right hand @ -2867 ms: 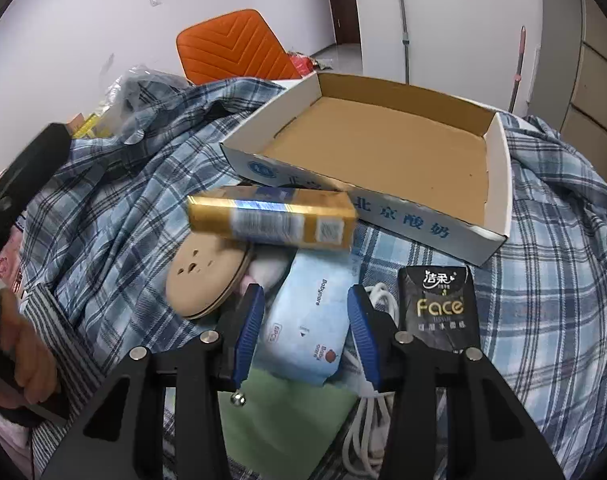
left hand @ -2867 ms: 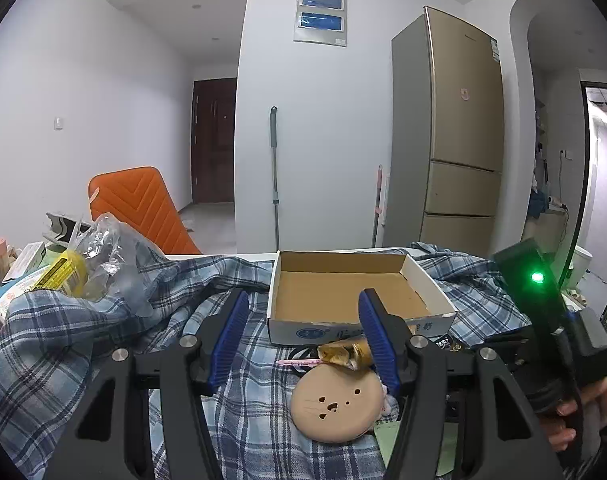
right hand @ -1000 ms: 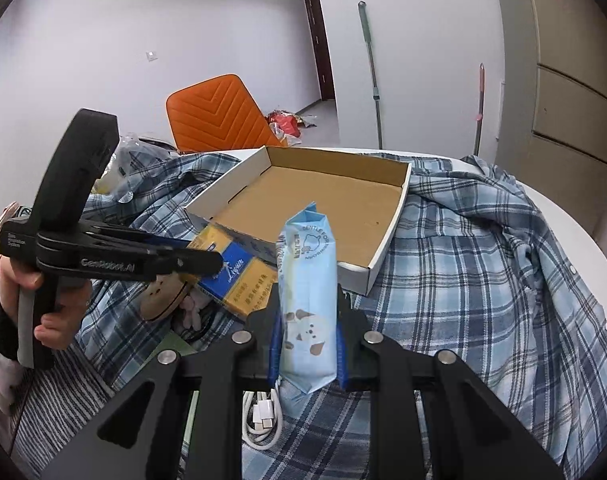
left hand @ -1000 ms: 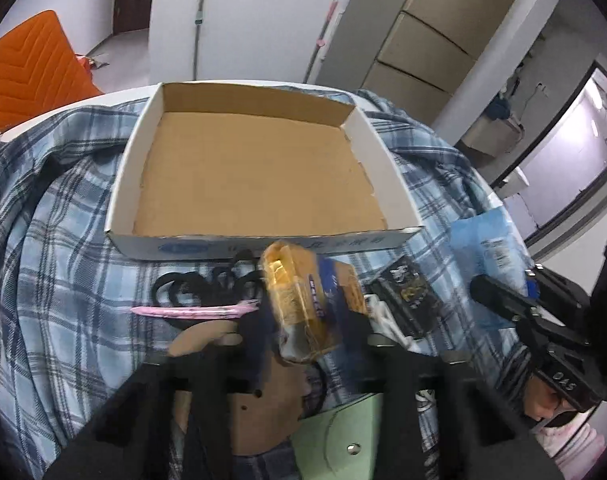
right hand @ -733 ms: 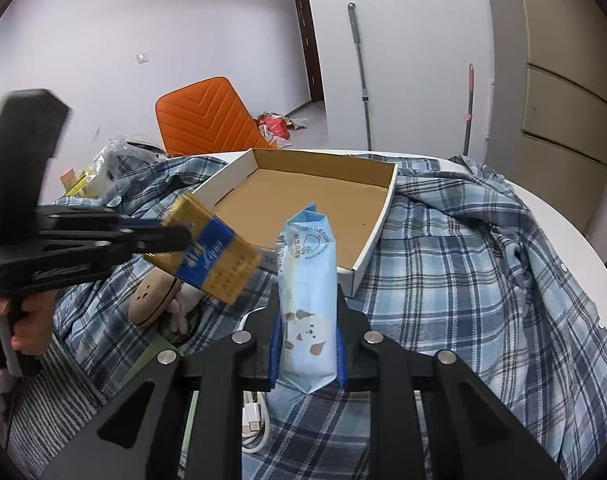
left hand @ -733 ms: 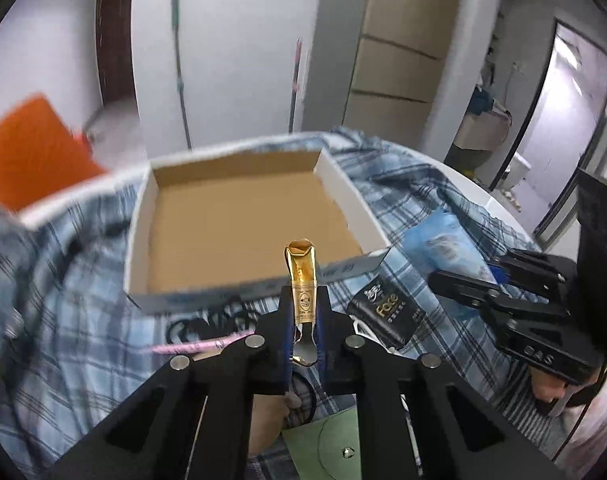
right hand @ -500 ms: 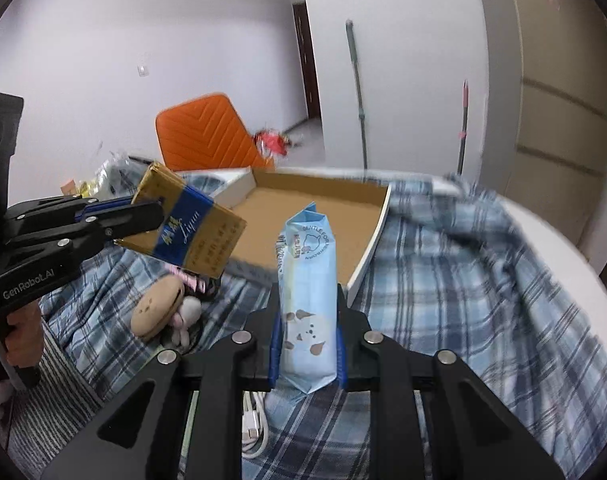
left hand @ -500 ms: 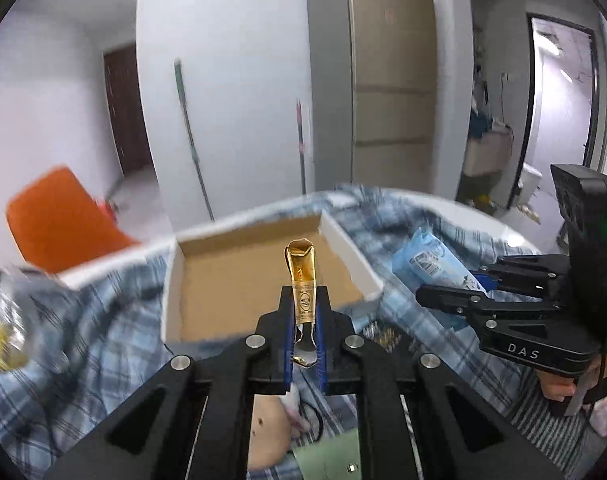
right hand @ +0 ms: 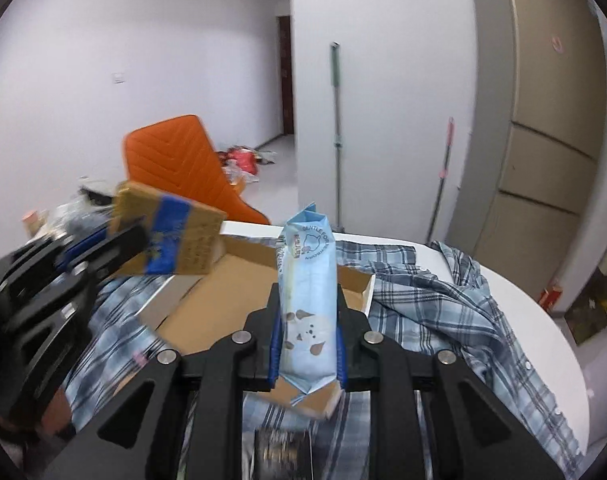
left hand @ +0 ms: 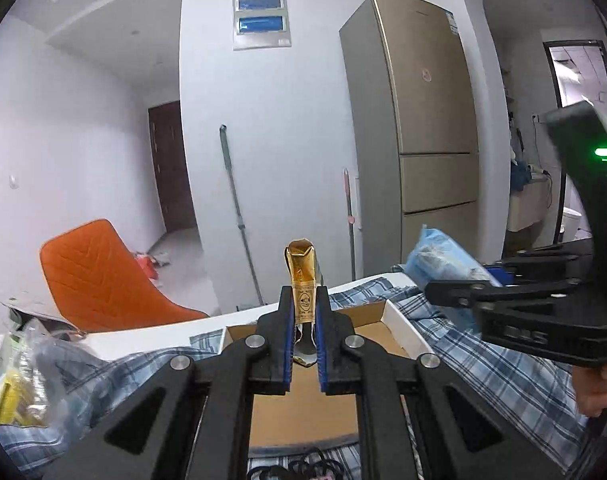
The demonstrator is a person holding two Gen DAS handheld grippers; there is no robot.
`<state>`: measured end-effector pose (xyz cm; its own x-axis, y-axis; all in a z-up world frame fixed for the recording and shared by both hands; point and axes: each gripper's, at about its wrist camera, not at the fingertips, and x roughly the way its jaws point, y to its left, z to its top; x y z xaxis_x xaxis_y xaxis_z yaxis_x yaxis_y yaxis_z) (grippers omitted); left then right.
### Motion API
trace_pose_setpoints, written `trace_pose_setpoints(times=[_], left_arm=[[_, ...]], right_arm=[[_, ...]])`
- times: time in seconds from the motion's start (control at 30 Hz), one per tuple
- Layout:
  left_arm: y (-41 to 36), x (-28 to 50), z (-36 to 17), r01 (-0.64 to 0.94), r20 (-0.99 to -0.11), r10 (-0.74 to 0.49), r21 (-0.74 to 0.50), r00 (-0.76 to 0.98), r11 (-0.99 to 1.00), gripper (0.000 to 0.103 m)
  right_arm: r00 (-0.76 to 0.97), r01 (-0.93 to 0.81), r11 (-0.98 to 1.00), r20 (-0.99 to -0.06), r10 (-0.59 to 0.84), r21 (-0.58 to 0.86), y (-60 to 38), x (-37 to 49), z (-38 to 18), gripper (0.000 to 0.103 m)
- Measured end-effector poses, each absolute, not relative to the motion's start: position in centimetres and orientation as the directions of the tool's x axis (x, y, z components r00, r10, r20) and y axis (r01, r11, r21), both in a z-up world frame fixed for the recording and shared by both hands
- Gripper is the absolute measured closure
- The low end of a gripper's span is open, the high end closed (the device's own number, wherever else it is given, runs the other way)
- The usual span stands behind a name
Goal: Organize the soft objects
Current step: 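Lower the yellow box into the tray with the left gripper while the right drops the wipes packet in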
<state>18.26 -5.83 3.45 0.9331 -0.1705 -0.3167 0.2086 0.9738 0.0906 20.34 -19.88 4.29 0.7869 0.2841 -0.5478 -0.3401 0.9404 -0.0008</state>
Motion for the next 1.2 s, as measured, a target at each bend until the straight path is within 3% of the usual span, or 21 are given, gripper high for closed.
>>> trace_pose_setpoints(times=[0.23,0.77,0.83,0.87,0.9,1.0,1.03,1.07,1.1,1.13,1.2], left_arm=[[-4.4,20.8,1.5,0.197,-0.366,-0.16,0.065,0.917,0.978,0.093],[-5.0,22.7,-2.2,0.189,-0.49,-0.122,0.089,0.863,0.978,0.093],[-4.9,22.9,-2.5,0.188,-0.511,-0.125,0.074,0.85,0.979,0.093],[-4.9,23.2,-2.7,0.188,-0.524,-0.13,0.058,0.842,0.981,0.093],[-4.7,23.3,-2.8,0.185,-0.531,-0.13,0.05,0.837,0.982,0.093],[-4.2,23.6,-3.1,0.16,-0.548,-0.11,0.044,0.829,0.986,0.08],[-4.0,23.7,-3.0,0.15,-0.55,-0.106,0.035,0.828,0.988,0.068],[-3.7,23.6,-2.8,0.135,-0.547,-0.101,0.022,0.831,0.991,0.047],[-3.5,23.5,-2.7,0.122,-0.539,-0.094,0.017,0.837,0.992,0.035],[-3.3,23.2,-2.5,0.109,-0.519,-0.083,0.019,0.851,0.994,0.029],[-3.1,22.8,-1.8,0.102,-0.498,-0.072,0.033,0.864,0.994,0.029]], right_arm=[[0.711,-0.324,0.942,-0.634,0.304,0.088,-18.5,26.3,1.2,0.083],[0.598,-0.329,0.934,-0.735,0.318,0.137,-16.7,29.9,-4.7,0.081],[0.578,-0.323,0.935,-0.752,0.317,0.147,-16.7,30.1,-5.3,0.068],[0.565,-0.321,0.936,-0.763,0.314,0.148,-16.7,30.2,-5.7,0.046],[0.556,-0.322,0.936,-0.771,0.31,0.144,-16.7,30.5,-6.1,0.03],[0.579,-0.323,0.939,-0.761,0.293,0.116,-16.8,30.0,-5.9,0.03],[0.589,-0.328,0.939,-0.753,0.292,0.107,-16.8,29.8,-5.7,0.03],[0.591,-0.336,0.937,-0.753,0.289,0.096,-16.8,29.7,-5.4,0.03],[0.594,-0.339,0.936,-0.751,0.289,0.092,-16.9,29.6,-5.2,0.03],[0.6,-0.335,0.937,-0.745,0.29,0.095,-17.2,29.6,-4.9,0.03],[0.608,-0.327,0.938,-0.735,0.299,0.111,-17.7,29.4,-4.3,0.03]])
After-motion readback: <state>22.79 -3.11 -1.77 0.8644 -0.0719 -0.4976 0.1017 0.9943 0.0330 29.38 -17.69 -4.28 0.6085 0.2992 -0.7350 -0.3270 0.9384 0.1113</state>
